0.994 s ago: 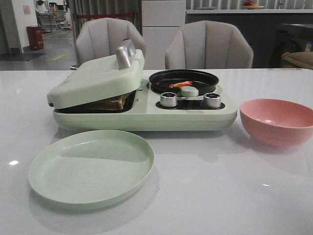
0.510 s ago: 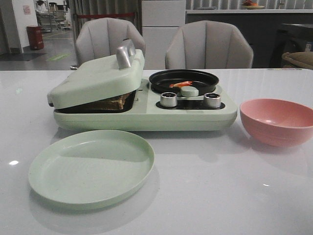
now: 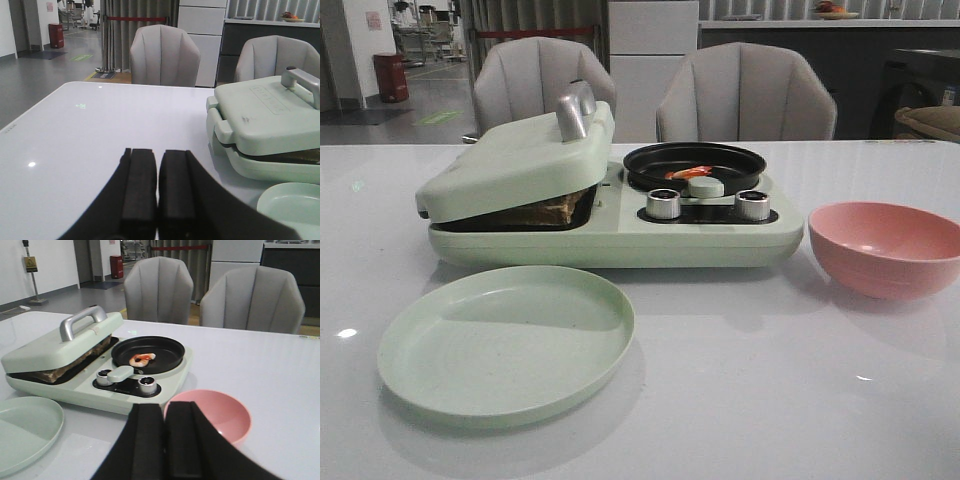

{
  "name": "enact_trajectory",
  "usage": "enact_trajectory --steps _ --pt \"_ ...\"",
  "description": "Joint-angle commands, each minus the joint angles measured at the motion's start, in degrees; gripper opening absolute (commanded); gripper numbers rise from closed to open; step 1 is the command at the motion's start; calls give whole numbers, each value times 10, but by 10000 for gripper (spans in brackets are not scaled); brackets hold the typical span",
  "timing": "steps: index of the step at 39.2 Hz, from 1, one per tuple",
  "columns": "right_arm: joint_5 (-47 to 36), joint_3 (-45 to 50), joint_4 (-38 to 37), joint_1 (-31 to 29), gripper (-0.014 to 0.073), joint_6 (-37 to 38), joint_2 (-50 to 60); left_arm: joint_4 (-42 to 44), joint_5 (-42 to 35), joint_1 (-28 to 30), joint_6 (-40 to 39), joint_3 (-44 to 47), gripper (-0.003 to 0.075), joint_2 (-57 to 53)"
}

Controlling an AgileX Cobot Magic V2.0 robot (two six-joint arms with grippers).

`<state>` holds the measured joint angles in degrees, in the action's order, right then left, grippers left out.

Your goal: Make breakfast with bread and shrimp

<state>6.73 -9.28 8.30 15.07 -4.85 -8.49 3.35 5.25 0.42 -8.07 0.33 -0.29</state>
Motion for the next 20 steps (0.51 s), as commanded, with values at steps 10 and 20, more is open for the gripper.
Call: enact_trajectory --steps 10,20 --pt "-54 51 -59 -81 126 -3 72 0 -44 0 -5 12 114 -9" --pt "-97 99 -65 -82 126 -3 103 0 -44 0 -5 12 114 -9"
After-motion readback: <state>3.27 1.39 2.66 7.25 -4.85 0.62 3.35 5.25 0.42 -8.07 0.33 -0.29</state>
